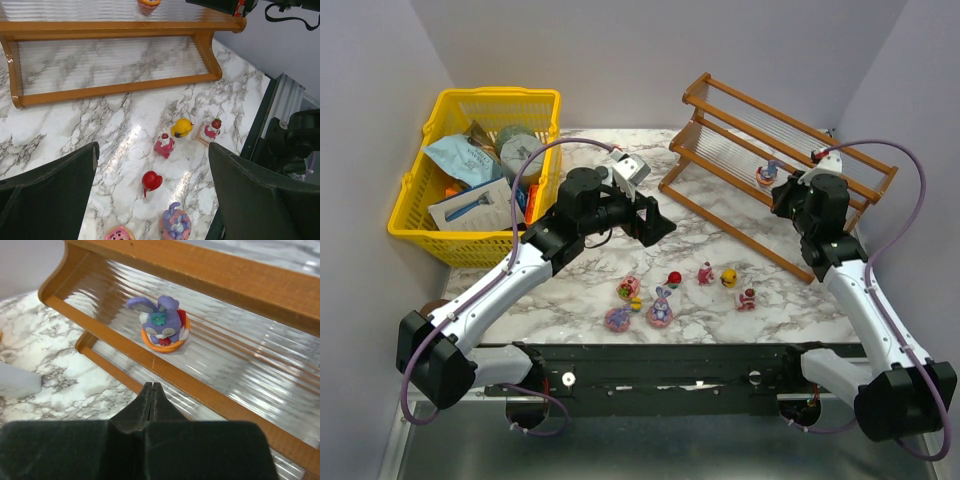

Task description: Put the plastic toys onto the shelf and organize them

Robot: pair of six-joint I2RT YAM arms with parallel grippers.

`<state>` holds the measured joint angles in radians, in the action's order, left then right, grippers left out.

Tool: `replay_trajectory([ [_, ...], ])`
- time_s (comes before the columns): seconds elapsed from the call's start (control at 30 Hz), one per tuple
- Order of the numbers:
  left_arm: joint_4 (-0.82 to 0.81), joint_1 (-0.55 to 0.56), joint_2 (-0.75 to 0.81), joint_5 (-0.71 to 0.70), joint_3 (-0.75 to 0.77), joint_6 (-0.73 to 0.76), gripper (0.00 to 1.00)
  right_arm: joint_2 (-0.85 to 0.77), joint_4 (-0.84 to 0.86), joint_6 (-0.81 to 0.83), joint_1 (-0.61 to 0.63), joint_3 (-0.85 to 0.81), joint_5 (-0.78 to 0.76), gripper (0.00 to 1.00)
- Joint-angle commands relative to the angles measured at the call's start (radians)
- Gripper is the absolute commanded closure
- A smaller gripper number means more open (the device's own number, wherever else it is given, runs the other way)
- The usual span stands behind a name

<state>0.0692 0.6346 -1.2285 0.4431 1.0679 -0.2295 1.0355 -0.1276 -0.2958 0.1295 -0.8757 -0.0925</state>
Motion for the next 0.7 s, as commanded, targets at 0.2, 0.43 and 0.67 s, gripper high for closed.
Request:
replay_trajectory([
  [0.2, -0.005, -0.006, -0.011, -0.038, 0.010, -0.014, 0.01, 0.109, 0.177, 0.086, -0.004, 0.050, -0.099, 0.99],
  [0.43, 0.004, -0.006, -0.017, -0.044, 0.017, -0.011, 0.01, 0.170, 0.220, 0.073, -0.004, 0.057, -0.108, 0.99],
  [0.67, 0.009, -0.006, -0.020, -0.052, 0.018, -0.005, 0.01, 0.215, 0.270, 0.053, -0.005, 0.049, -0.076, 0.99],
])
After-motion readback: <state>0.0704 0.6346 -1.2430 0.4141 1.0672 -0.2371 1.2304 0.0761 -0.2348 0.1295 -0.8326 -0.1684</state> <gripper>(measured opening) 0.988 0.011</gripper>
